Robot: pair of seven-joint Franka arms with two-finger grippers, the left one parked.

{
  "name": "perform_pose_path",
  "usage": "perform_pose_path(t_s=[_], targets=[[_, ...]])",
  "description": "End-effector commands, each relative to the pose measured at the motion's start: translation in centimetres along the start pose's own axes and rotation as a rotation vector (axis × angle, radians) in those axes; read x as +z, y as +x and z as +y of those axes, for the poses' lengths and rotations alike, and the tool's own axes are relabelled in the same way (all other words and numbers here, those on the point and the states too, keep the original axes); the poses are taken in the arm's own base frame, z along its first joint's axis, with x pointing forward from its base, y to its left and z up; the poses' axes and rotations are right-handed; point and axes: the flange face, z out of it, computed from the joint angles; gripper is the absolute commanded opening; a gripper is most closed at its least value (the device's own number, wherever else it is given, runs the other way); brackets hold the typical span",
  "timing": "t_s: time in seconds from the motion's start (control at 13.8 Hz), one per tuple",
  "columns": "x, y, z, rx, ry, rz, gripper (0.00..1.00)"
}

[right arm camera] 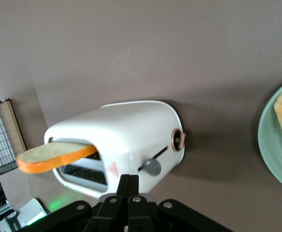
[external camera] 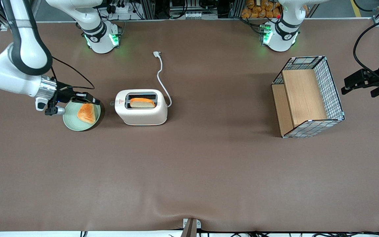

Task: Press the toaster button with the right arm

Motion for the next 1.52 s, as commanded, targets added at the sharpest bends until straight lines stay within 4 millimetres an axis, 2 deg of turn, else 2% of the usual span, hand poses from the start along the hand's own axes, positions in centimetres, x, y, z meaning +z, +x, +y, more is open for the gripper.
perform_pose_path(t_s=[0.0,0.14,0.43,0.72,0.79,0.94,1.16,1.23,1.44], targets=[[-4.9,0.7,-2.1,0.025,-0.073,-0.032,0.0],[-8.1,1.0,-4.3,0.051,-0.125,-0.046,0.0],[-12.5,0.2,-7.5,0.058,-0.201,-0.047,0.0],[-15.2,-0.9,-11.0,0.023,-0.4,-0.037,0.02],[-16.2,-1.6,-11.7,0.008,-0.429,-0.025,0.1],[-17.8,-2.6,-12.2,-0.011,-0.478,0.008,0.3],[-19.5,-2.9,-12.7,-0.028,-0.524,0.028,0.91],[-19.8,-2.9,-12.9,-0.033,-0.546,0.036,1.0],[-21.3,-3.2,-13.8,-0.049,-0.59,0.061,1.0]])
